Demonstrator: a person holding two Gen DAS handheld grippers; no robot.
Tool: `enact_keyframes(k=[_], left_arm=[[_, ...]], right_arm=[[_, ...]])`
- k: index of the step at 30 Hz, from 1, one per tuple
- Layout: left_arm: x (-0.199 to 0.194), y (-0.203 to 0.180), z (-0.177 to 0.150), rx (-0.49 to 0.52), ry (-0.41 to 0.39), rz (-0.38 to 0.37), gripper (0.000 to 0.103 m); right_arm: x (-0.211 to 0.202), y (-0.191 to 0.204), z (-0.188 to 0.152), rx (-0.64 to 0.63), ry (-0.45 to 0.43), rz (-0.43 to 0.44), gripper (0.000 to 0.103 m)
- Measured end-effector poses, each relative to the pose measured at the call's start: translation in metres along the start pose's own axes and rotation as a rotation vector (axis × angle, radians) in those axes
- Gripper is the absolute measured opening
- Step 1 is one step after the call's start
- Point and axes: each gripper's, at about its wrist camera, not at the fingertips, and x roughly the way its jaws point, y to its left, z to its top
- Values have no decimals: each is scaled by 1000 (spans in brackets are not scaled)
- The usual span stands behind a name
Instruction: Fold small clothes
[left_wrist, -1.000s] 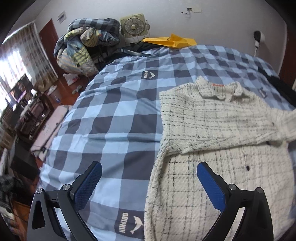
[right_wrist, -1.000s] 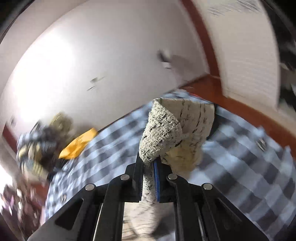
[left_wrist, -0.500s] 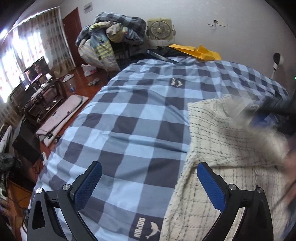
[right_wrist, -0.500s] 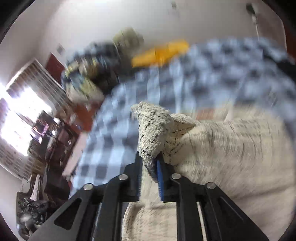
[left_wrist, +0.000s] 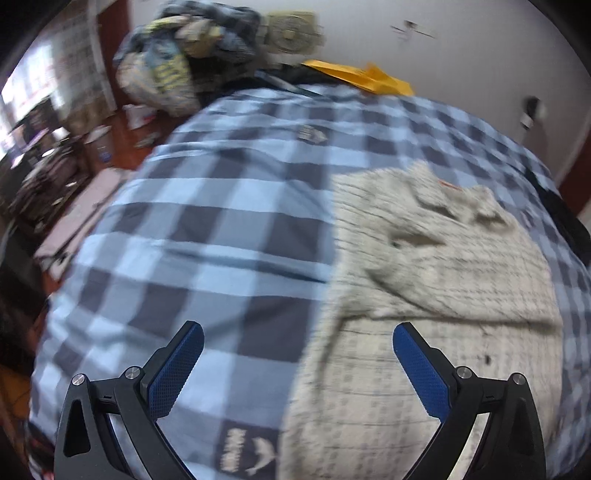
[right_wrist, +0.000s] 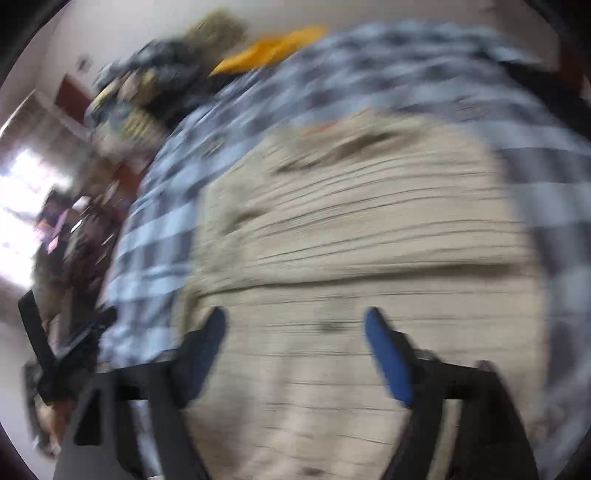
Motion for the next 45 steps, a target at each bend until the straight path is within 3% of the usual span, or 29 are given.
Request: enact_keyframes(k=[2, 5, 7, 11, 13, 15, 16, 18, 19, 20, 21, 23, 29, 33, 37, 39, 41, 44, 45], left_arm=[[15, -22, 8, 57, 14, -77, 103], [35, -56, 24, 192, -4, -84, 103], [52, -73, 33, 271, -9, -91, 103], [98, -106, 45, 447, 58, -43, 103], [117, -119, 49, 529, 80, -13, 103], [127, -122, 53, 532, 111, -57, 103], [130, -121, 55, 518, 134, -101, 102], [143, -119, 59, 474, 223, -166, 76], [148, -117, 60, 453, 256, -161, 38], [151, -115, 62, 431, 272, -132, 27], [148, -110, 65, 401, 262, -135, 25], [136, -102, 69, 351, 243, -206, 13], [80, -56, 83, 120, 156, -398, 10], [63, -24, 85, 15, 110, -451, 10], [98, 7, 61, -85, 191, -403, 10], [129, 19, 38, -101, 258, -270, 10], [146, 34, 24, -158, 283, -214, 10], [145, 55, 18, -286, 259, -292, 11], [140, 59, 21, -305, 242, -284, 11]], right_arm=[[-18, -35, -6, 56, -70, -91, 83], [-13, -81, -22, 150, -108, -129, 83], [5, -101, -25, 224, -59, -158, 83], [29, -131, -14, 348, 84, -74, 83], [29, -140, -11, 377, 92, -37, 83], [30, -141, -6, 382, 87, -60, 83], [32, -140, -4, 386, 87, -59, 83], [33, -142, -1, 405, 87, -28, 83], [32, -143, -1, 416, 87, -11, 83], [32, -147, -3, 424, 86, -3, 83], [32, -152, -5, 431, 85, 3, 83], [35, -156, -5, 443, 95, 17, 83], [36, -161, -9, 477, 99, 14, 83], [33, -161, -11, 490, 88, 23, 83], [29, -163, -12, 507, 77, 37, 83], [27, -166, -12, 516, 72, 39, 83], [27, -168, -11, 520, 75, 43, 83], [30, -169, -10, 520, 89, 45, 83], [30, -169, -9, 521, 94, 45, 83]])
